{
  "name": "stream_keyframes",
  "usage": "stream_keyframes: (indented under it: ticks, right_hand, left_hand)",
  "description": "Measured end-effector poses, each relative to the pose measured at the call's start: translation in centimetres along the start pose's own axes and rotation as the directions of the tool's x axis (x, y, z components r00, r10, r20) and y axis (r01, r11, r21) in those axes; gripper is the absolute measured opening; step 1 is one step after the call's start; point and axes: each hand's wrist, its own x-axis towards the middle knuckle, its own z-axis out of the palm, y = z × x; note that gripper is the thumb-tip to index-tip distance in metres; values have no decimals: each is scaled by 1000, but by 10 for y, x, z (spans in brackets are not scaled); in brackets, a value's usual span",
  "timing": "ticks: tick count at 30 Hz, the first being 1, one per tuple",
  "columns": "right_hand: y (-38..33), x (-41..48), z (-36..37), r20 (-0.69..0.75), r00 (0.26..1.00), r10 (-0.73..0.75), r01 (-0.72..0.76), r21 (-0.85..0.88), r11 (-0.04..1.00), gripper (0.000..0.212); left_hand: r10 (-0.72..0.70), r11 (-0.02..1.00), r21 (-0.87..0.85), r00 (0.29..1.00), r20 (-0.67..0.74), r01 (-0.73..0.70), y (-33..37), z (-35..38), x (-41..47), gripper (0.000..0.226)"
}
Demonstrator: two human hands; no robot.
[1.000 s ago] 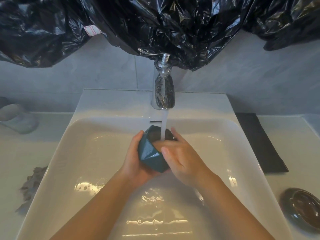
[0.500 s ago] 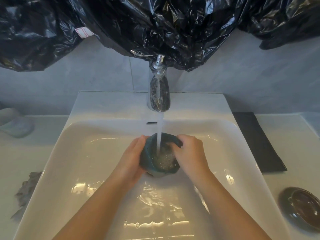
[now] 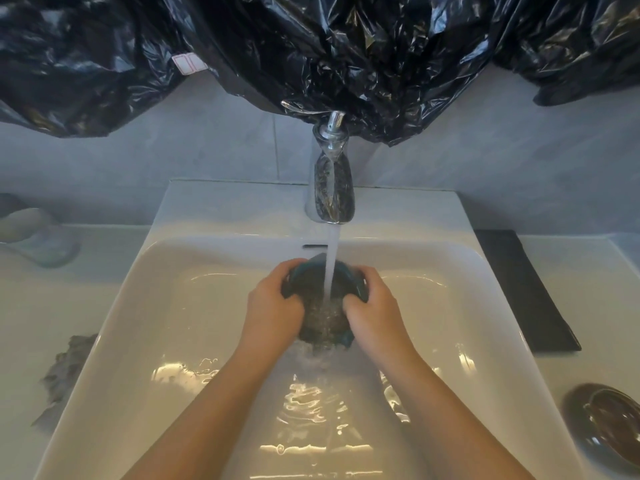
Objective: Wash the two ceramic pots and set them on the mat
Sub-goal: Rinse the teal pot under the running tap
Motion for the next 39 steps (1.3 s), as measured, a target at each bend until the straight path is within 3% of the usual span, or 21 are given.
stream_keyframes:
  ticks: [3, 4, 6, 8, 10, 11, 13, 14, 16, 17, 18, 21, 23, 26, 30, 33, 34, 36, 38, 39]
  right_hand:
    - [-1, -1, -2, -4, 999, -53, 53, -42, 998, 31]
    - [-2, -2, -3, 12, 999, -48, 48, -32, 998, 28]
    - [-3, -3, -2, 45, 999, -27, 25, 42, 999, 24]
    - [-1, -4, -1, 67, 998, -12, -2, 202, 979, 27]
    - [3, -3, 0, 87, 995, 43, -72, 360, 930, 34]
    - [5, -3, 0, 92, 993, 75, -106, 404, 909, 34]
    - [8, -2, 0, 93, 987, 129, -157, 438, 885, 33]
    - [9, -1, 0, 97, 984, 146, -175, 450, 876, 34]
    - [10, 1, -1, 111, 981, 161, -195, 505, 841, 27]
    - [10, 2, -2, 113, 981, 159, -195, 525, 829, 24]
    - [10, 2, -2, 109, 982, 152, -187, 527, 829, 22]
    - [10, 0, 6, 112, 986, 121, -160, 471, 868, 25]
    - [9, -2, 10, 101, 987, 123, -156, 460, 874, 36]
    - [9, -1, 7, 65, 990, 121, -138, 487, 862, 31]
    - [9, 1, 3, 68, 987, 146, -160, 507, 847, 20]
    - [10, 0, 7, 173, 974, 146, -222, 605, 765, 38]
    - [10, -1, 6, 242, 962, 123, -257, 663, 703, 44]
    - [5, -5, 6, 384, 921, 60, -350, 752, 559, 47]
    - [1, -8, 10, 449, 894, -10, -397, 800, 450, 51]
    - [0, -7, 13, 445, 895, -35, -388, 814, 432, 53]
  left_hand:
    - [160, 888, 441, 987, -30, -131, 4, -6, 7, 32]
    - [174, 807, 576, 985, -24, -129, 7, -8, 9, 20]
    - [138, 693, 716, 990, -9, -90, 12, -9, 13, 24]
    - [100, 684, 726, 995, -8, -63, 12, -8, 14, 30]
    - [73, 752, 656, 997, 26, -72, 13, -5, 13, 25]
    - [68, 793, 600, 995, 78, -101, 13, -4, 10, 23]
    - [134, 831, 509, 968, 212, -226, 12, -6, -4, 41]
    - [273, 794, 488, 930, 247, -363, 12, -9, -12, 48]
    - [572, 544, 509, 739, 357, -667, 8, -18, -25, 45]
    - [632, 415, 516, 646, 430, -749, 3, -21, -29, 41]
    - [638, 324, 536, 599, 485, -779, -1, -22, -30, 38]
    - [488, 224, 662, 671, 559, -715, -1, -16, -29, 50]
    - [484, 178, 655, 645, 592, -735, 2, -5, -25, 56]
    - [574, 209, 547, 555, 603, -811, 6, -1, -21, 47]
    - [545, 429, 484, 646, 535, -763, -4, -6, -25, 41]
    - [624, 392, 506, 627, 467, -768, -13, -6, -26, 30]
    - [640, 428, 511, 649, 411, -745, -14, -7, -26, 31]
    - [559, 657, 434, 785, 267, -616, -13, -10, -26, 37]
    - [386, 881, 209, 900, 204, -425, -8, -9, -28, 32]
    - [356, 918, 120, 919, 167, -377, -5, -7, -29, 24]
